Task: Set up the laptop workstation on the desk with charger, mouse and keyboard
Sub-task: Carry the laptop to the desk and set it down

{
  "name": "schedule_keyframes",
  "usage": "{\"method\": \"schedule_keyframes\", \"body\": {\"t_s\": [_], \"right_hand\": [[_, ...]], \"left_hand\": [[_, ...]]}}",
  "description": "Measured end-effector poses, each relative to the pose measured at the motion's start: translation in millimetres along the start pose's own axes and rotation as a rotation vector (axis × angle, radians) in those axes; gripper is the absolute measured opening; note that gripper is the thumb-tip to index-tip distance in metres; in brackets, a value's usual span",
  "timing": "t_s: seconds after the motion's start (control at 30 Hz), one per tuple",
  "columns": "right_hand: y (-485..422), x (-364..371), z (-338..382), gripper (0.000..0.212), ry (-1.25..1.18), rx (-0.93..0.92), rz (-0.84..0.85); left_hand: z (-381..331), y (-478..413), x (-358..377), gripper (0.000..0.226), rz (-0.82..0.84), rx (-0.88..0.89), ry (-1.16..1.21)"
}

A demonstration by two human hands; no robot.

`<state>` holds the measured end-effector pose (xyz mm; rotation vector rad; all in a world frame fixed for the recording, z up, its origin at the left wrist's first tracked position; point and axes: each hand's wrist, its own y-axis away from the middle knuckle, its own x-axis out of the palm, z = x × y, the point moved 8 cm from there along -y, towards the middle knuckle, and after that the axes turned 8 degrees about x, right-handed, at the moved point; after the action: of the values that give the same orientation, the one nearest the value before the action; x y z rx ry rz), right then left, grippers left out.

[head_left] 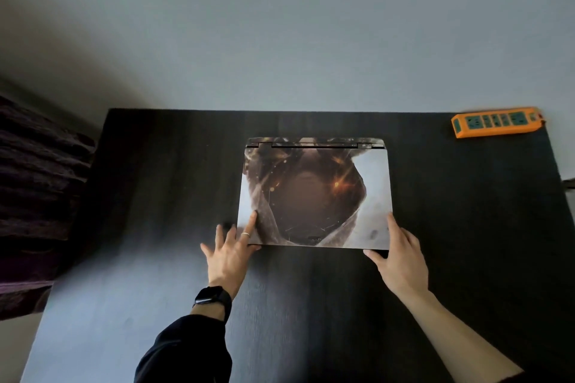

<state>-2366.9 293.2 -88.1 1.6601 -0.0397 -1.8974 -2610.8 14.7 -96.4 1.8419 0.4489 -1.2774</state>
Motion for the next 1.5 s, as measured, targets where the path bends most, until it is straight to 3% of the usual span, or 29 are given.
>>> {"method": "schedule_keyframes", "body": {"t_s": [0.67,1.07,1.5], "right_hand": [[-18,3,7,0.106,-0.006,0.060,0.012],[-13,2,8,0.100,-0.070,0.005,0.012],[21,13,-12,0.098,-0.111,-0.019,0.030]], "left_hand": [[-3,-20,-21,0.078,-0.082,-0.019,0.036],[3,-16,-14,0.073,-0.171,-0.009,0.140],[7,22,11,0.069,-0.098,-0.036,0.101]]}}
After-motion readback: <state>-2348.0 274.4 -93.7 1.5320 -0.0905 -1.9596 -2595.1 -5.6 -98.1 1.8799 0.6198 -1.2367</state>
